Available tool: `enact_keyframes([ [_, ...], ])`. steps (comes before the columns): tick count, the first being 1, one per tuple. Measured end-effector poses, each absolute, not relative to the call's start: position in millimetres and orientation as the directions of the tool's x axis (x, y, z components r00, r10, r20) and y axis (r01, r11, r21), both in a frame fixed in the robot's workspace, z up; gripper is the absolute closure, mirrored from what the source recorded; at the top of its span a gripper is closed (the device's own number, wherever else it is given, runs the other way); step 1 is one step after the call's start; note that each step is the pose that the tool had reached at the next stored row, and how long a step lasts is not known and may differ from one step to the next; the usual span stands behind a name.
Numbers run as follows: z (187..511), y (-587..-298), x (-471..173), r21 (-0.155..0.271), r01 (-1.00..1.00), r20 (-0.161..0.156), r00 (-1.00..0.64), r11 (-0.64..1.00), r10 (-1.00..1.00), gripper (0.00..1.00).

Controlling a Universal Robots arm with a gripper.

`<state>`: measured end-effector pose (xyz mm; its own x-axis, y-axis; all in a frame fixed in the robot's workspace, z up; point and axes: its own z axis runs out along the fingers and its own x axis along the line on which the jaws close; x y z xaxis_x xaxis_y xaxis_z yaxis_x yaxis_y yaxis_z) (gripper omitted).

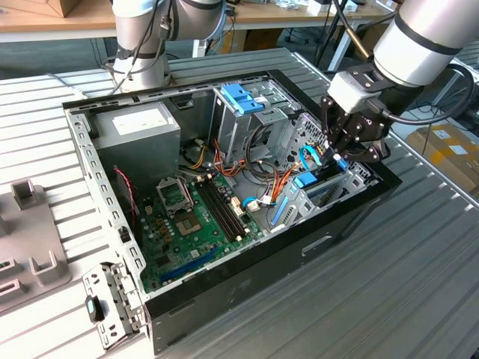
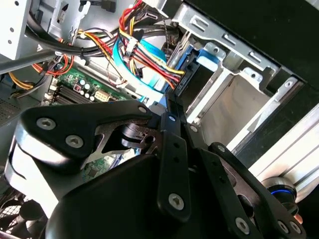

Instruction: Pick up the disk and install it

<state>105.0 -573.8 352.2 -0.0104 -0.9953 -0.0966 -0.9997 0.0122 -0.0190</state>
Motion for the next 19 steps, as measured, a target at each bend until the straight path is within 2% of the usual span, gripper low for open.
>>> enact_keyframes([
  [12, 343, -574, 110, -0.019, -1.000, -0.098, -0.009, 0.011, -0.995, 0.89],
  [19, 360, -574, 124, -0.019, -1.000, -0.104, -0.009, 0.011, -0.995, 0.89],
])
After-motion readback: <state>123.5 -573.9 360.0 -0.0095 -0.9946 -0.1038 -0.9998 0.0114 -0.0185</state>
